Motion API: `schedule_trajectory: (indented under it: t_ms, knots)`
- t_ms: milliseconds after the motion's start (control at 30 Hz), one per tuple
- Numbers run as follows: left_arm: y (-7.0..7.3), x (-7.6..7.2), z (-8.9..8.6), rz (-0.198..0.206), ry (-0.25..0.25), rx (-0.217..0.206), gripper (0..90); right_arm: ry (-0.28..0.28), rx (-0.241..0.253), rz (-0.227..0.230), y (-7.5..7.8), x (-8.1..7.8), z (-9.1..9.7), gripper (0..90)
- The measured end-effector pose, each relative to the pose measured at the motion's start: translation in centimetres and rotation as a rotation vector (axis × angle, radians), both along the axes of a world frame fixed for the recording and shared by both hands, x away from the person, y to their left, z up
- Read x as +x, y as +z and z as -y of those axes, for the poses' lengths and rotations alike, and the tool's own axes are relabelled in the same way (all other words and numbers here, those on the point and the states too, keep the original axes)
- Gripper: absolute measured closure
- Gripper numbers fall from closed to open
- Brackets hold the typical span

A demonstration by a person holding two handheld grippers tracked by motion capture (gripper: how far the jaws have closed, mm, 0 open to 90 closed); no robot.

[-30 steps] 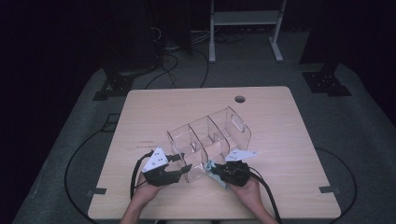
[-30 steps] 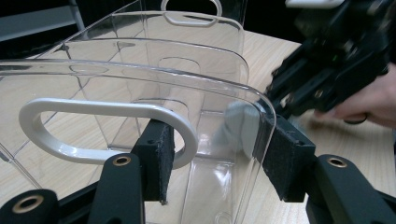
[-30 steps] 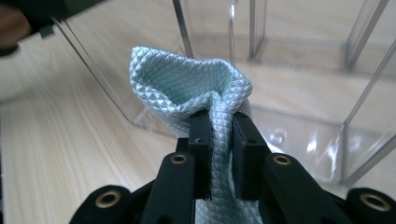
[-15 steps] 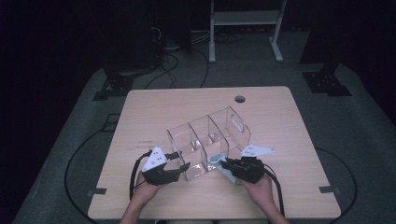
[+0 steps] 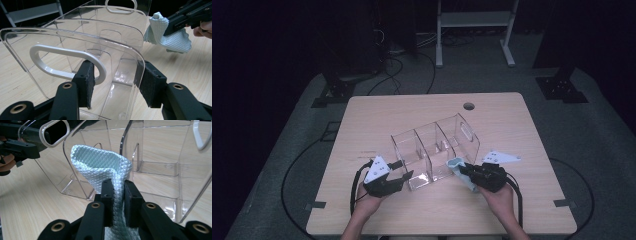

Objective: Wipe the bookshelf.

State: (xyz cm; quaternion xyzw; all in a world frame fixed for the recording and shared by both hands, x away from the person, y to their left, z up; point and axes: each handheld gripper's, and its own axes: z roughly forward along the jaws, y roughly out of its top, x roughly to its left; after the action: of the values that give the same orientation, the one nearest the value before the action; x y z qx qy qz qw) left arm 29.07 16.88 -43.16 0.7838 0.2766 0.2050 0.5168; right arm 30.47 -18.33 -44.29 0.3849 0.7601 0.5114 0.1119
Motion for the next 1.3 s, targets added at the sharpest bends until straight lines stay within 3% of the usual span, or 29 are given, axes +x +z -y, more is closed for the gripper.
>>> schedule_trajectory:
  t_ms: [433, 500, 633, 800, 1300]
  knots:
    - [0.1, 0.2, -1.3, -0.004, -0.042, -0.002, 49.5, -0.023, 0.011, 0.008, 0.3, 0.1, 1.0, 79.3]
    - [0.1, 0.2, -1.6, 0.005, -0.026, 0.005, 49.9, -0.027, 0.004, 0.012, 0.4, 0.2, 1.1, 79.3]
    - [-0.1, 0.5, -2.1, -0.016, 0.010, -0.023, 47.5, -0.039, 0.009, 0.007, 0.3, 0.2, 1.5, 79.3]
    - [-0.1, 0.5, -2.1, -0.006, 0.034, -0.014, 54.4, -0.048, 0.012, 0.005, 0.2, 0.3, 1.6, 79.3]
    - [-0.1, 0.6, -2.1, -0.007, 0.023, -0.017, 55.4, -0.050, -0.007, 0.016, 0.6, -0.2, 2.5, 79.3]
